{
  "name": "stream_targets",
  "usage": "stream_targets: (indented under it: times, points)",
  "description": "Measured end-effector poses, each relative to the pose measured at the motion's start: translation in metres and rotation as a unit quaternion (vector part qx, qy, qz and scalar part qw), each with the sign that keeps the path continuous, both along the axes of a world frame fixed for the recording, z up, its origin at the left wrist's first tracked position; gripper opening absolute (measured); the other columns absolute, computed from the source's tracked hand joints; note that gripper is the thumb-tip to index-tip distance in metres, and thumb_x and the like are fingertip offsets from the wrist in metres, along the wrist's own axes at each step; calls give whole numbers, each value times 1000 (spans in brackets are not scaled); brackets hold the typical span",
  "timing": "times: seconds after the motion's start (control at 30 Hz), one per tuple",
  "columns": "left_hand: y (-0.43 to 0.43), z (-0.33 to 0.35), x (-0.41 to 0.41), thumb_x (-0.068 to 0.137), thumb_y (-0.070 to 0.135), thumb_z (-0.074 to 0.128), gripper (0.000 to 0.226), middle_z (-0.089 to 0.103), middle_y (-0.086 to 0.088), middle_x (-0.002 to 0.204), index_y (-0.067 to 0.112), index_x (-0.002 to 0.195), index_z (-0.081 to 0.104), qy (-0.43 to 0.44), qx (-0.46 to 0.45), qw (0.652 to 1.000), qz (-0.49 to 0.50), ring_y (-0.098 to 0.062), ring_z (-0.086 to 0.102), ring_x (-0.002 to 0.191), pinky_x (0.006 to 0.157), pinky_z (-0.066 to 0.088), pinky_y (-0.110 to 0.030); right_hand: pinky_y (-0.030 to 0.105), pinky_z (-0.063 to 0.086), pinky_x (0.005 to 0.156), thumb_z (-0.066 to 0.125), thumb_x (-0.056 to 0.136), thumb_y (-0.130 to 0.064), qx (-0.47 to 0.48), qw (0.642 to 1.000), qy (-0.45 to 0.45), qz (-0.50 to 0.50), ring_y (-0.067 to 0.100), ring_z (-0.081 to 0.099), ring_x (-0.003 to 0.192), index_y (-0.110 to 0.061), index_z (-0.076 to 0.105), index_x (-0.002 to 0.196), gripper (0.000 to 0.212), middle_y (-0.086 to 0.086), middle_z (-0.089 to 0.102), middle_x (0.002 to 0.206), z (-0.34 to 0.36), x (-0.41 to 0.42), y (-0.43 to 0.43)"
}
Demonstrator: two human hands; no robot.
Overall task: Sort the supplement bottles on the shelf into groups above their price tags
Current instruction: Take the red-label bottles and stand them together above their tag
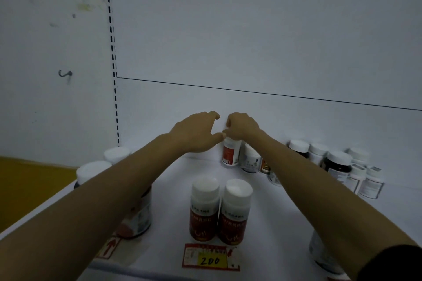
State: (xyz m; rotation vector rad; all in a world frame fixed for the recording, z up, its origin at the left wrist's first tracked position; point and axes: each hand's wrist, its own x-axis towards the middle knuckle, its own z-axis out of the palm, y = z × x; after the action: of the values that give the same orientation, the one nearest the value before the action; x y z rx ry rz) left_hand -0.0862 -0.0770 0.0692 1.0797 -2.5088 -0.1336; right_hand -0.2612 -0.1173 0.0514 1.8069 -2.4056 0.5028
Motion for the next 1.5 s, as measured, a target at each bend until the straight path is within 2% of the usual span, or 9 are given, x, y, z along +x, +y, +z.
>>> stream_targets:
  times: [0.37, 0.6, 0.8, 1.03, 1.1, 1.2, 1.27, 1.37, 1.5]
  points:
    - [32, 5, 10, 80, 36, 68, 86, 45, -8, 141, 17, 145, 15, 231, 98, 967, -36, -27, 49, 124, 98, 41, -36, 28, 49, 68, 66, 80, -33, -173, 979, -93, 58, 16, 59, 79, -9, 74, 91, 27, 4, 70, 97, 87, 47, 77]
    - [37, -4, 10, 76, 36, 73, 63, 56, -5, 124, 17, 128, 43, 321, 182, 927, -58, -17, 55, 99, 84, 47, -27, 29, 49, 61, 68, 73, -47, -187, 979, -79, -4, 15, 58, 58, -7, 68, 81, 40, 1, 61, 66, 106, 54, 92]
    - [34, -1, 17, 84, 26, 65, 56, 54, -9, 128, 18, 133, 38, 408, 312, 850, -115, -23, 59, 105, 87, 51, -33, 34, 53, 75, 55, 75, -69, -147, 988, -54, -12, 14, 59, 59, -12, 62, 84, 58, 1, 63, 75, 115, 57, 98]
    - [30, 0, 23, 93, 22, 50, 42, 57, -12, 120, 11, 133, 41, 445, 427, 768, -176, -26, 61, 102, 81, 54, -32, 29, 47, 69, 56, 86, -53, -116, 980, -144, 74, 22, 63, 87, -5, 65, 106, 53, 8, 64, 98, 116, 63, 105]
    - [30, 3, 24, 95, 23, 45, 38, 58, -15, 117, 8, 130, 42, 481, 490, 697, -206, -27, 60, 100, 81, 53, -35, 32, 49, 79, 57, 88, -47, -104, 957, -241, 120, 23, 61, 95, -8, 63, 111, 46, 7, 62, 105, 114, 61, 107]
    - [32, 10, 28, 93, 32, 37, 42, 64, -18, 105, 5, 122, 48, 530, 590, 551, -260, -24, 63, 79, 65, 54, -29, 36, 50, 90, 58, 89, -37, -77, 876, -428, 207, 23, 60, 98, -17, 60, 109, 29, 8, 60, 111, 110, 56, 108]
    - [31, 12, 29, 90, 36, 35, 45, 66, -16, 92, 2, 116, 50, 543, 612, 500, -284, -19, 62, 64, 56, 52, -23, 34, 51, 89, 57, 90, -31, -84, 837, -485, 238, 22, 60, 97, -18, 59, 108, 22, 8, 61, 108, 107, 54, 107]
    - [33, 12, 28, 88, 43, 36, 49, 66, -14, 84, 2, 110, 52, 545, 619, 478, -302, -15, 59, 55, 49, 49, -19, 31, 53, 81, 57, 90, -28, -95, 793, -530, 285, 20, 61, 92, -15, 60, 109, 23, 6, 62, 104, 106, 59, 109]
    - [33, 10, 23, 88, 59, 34, 63, 67, -16, 100, 9, 120, 54, 529, 602, 529, -279, -24, 68, 67, 57, 57, -26, 32, 53, 81, 60, 88, -31, -138, 811, -490, 288, 21, 61, 92, -14, 62, 108, 26, 5, 63, 104, 106, 67, 106]
